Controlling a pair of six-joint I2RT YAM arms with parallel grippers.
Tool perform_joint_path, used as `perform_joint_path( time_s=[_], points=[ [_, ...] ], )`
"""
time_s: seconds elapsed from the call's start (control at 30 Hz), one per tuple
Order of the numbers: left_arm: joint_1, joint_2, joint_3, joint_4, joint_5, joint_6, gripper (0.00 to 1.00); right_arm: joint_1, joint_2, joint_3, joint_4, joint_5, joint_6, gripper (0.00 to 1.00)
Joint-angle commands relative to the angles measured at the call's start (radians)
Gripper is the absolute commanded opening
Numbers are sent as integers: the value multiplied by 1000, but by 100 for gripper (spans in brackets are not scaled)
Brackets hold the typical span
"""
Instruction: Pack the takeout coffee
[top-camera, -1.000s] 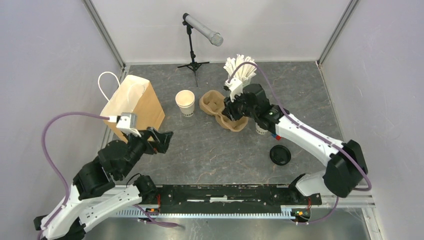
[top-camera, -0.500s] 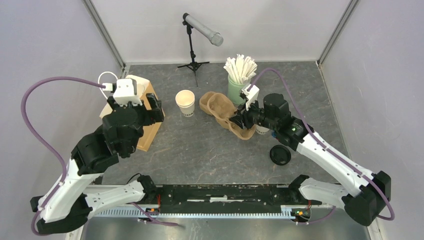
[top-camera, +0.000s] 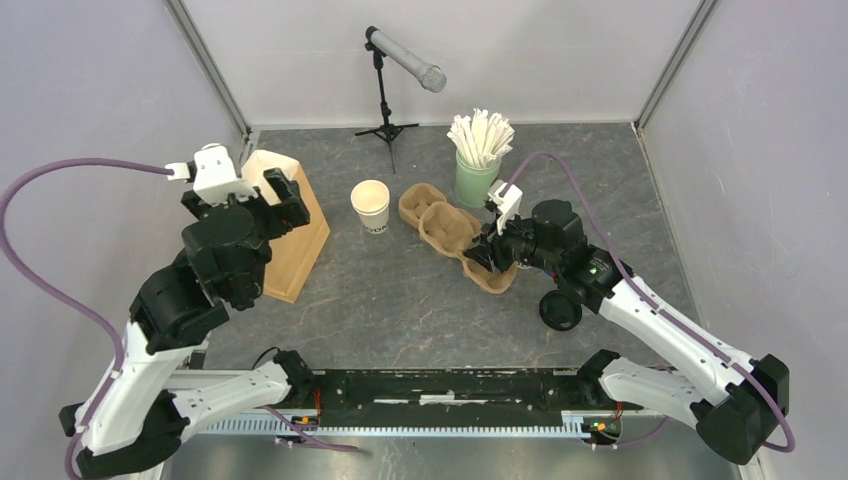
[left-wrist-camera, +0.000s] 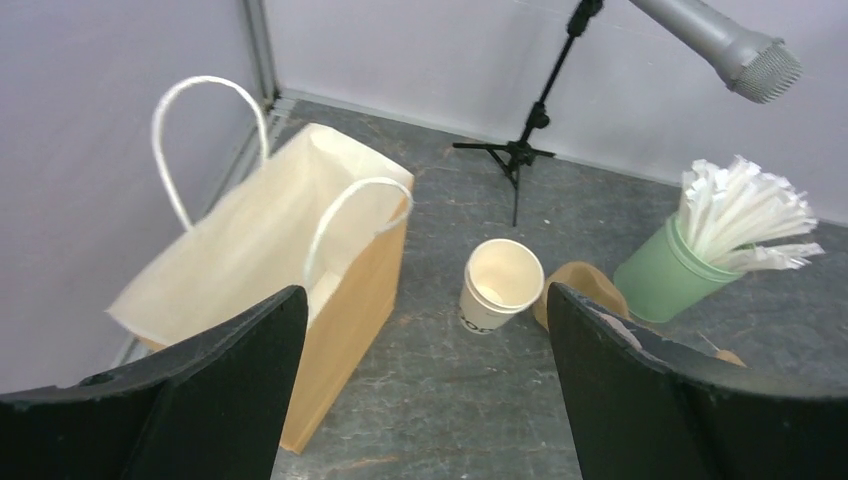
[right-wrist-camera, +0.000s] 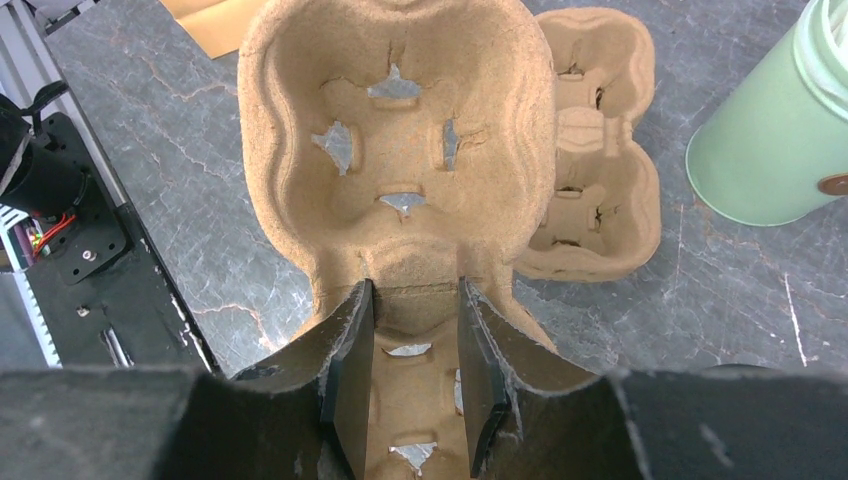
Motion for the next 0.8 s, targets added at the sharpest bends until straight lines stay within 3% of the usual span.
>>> perform_joint_path(
  time_s=[0.0, 0.23, 0.37, 0.5, 0.57, 0.77],
  points=[
    [29, 3, -102, 176, 115, -83, 96, 0, 6, -11, 62, -22, 11, 35],
    [282, 91, -96, 229, 340, -324, 100, 0, 40, 23, 49, -21, -7, 35],
    [315, 37, -179, 250, 279, -580, 100, 0, 13, 18, 29, -29, -5, 35],
    [329, 10, -211, 182, 286, -909, 100, -1, 0, 117, -132, 55, -21, 35],
    [331, 3, -213, 175, 258, -1015, 98, 0, -15, 154, -164, 18, 13, 36],
    [332, -9, -86, -131, 79, -1276, 90, 0, -25, 296, -271, -41, 123, 36]
  ],
)
